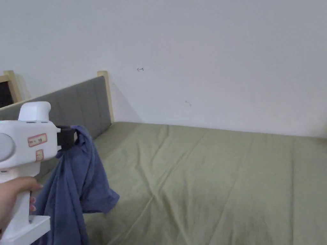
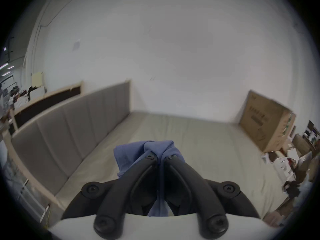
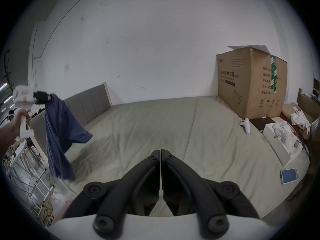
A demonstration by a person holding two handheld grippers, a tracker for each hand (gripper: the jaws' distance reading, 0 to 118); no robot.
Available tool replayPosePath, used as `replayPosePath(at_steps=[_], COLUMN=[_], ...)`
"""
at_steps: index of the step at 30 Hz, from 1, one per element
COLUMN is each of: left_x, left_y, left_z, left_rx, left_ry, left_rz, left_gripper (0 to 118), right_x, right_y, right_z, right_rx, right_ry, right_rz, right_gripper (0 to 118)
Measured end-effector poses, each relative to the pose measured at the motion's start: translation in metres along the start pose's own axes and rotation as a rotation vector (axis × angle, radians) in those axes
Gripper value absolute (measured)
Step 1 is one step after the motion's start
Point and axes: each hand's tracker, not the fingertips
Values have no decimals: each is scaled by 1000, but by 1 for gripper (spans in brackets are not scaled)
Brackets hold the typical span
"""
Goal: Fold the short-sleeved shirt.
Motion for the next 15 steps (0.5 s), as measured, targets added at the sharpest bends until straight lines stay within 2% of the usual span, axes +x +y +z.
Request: replayPosePath(at_steps=[4, 7, 9, 15], left_x=[78, 145, 185, 277], left_y=[41, 48, 49, 4], left_z=[36, 50, 50, -5], left_rx=[89, 111, 76, -141], left_ry=[-186, -312, -415, -560], left_rz=[-94, -125, -128, -167], left_gripper=[5, 5, 5, 5], right_x=[11, 21, 29, 57], right_y=[4, 5, 5, 6], right_z=[13, 20, 25, 43], right_rx=[39, 57, 66, 93], right_ry=[-20, -41, -54, -101], right_rz=[-8, -28, -46, -63], right_gripper=[1, 1, 1, 1])
